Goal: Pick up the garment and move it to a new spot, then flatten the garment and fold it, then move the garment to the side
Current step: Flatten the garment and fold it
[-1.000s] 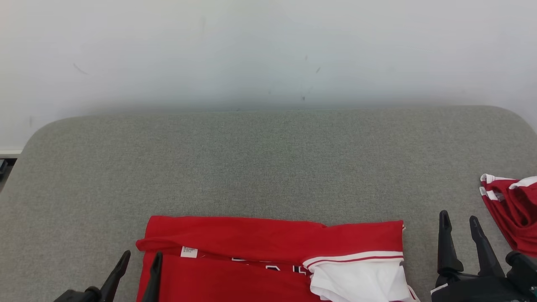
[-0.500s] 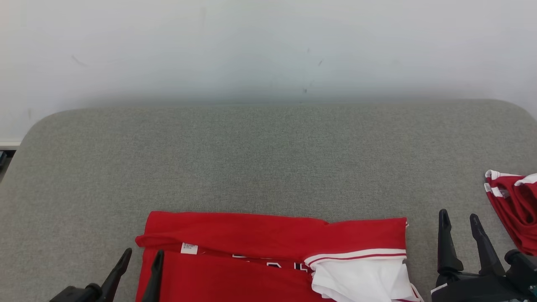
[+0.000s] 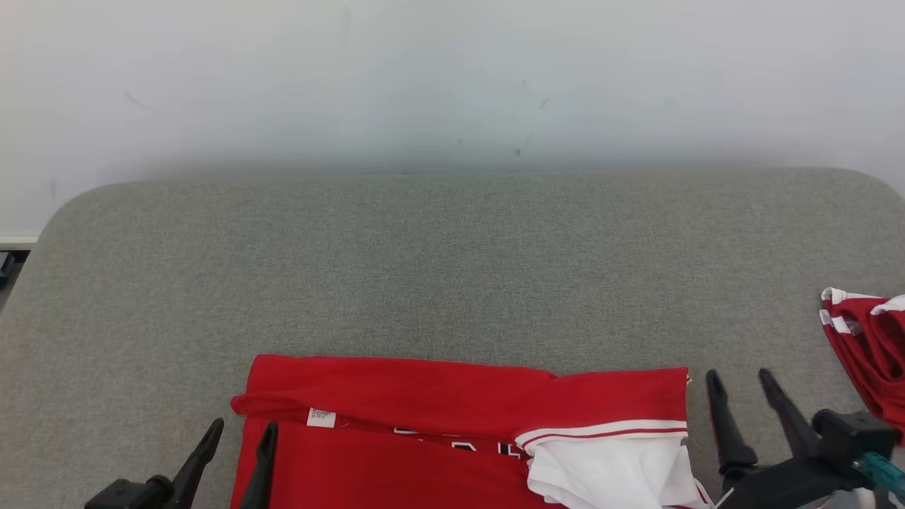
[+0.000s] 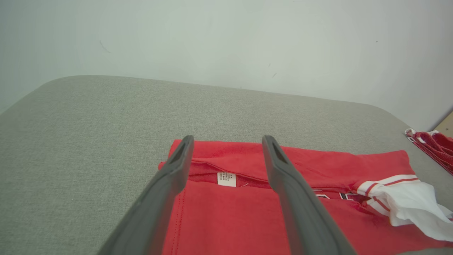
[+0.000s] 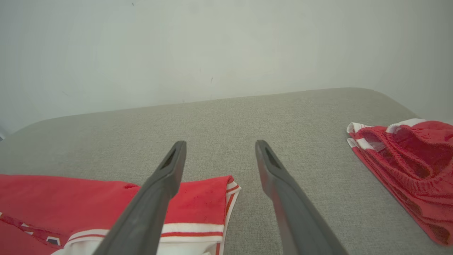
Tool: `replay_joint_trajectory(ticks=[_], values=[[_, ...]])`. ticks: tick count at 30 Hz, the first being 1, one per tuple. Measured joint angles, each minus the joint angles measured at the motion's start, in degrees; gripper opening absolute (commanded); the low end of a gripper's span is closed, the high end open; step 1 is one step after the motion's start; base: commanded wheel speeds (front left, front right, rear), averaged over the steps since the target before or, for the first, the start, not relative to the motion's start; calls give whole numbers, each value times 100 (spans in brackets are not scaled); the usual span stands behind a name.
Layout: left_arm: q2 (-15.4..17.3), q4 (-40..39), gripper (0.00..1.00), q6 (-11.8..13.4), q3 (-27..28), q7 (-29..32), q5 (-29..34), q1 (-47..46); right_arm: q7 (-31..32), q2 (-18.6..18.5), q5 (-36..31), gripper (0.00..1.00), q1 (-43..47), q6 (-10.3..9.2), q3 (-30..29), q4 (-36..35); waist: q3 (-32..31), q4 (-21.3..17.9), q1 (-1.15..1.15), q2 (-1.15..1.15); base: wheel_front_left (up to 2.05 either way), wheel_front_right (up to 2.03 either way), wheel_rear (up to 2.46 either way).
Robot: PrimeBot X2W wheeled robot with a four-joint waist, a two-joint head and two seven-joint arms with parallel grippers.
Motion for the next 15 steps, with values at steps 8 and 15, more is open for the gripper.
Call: replay_joint_trajectory(ticks=[8,15], values=[[-10,13,100,16,-31,51,0,-1,1313,-157,-26,100,70,-9,307,19,-49,21,0,0,0,0,0],[-18,35,100,20,-60,57,0,7,2506,-149,18,100,466,-78,483,-170,-148,36,0,0,0,0,0]])
